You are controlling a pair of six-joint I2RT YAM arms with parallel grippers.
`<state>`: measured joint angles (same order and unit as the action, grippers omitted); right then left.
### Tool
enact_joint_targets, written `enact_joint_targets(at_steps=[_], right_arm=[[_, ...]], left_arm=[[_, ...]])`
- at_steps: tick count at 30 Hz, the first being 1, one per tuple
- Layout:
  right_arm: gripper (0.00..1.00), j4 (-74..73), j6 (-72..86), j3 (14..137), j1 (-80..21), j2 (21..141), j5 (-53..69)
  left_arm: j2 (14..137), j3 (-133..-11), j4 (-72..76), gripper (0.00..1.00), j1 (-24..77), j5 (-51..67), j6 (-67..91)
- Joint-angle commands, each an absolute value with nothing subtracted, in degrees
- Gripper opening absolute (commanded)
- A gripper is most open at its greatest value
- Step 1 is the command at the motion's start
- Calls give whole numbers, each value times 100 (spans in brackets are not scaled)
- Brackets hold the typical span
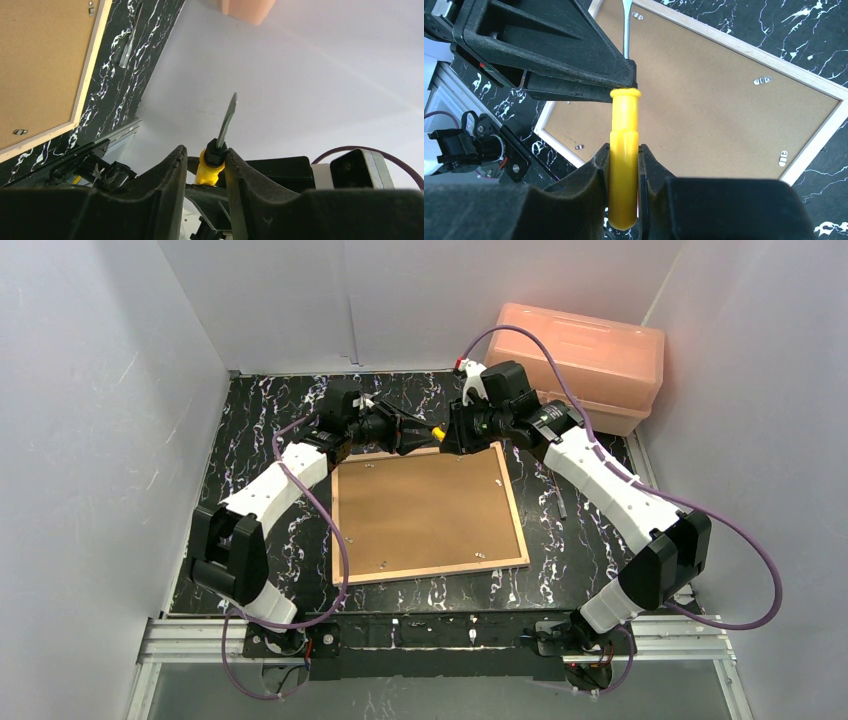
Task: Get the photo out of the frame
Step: Adjust the screwdriver.
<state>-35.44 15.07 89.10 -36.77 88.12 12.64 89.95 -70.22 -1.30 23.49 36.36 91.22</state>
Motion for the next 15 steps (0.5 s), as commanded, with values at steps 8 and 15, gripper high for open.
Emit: enact_joint_targets(at_steps=[8,15], right_arm=[[1,-2652,1671,8991,-3683,8400,1274],[1,-2436,1793,8933,-3683,8394,1458]], left_arm=[[8802,-6758,-440,37,2441,3735,9182],[8829,-6775,-389,59,2470,3730,9267]])
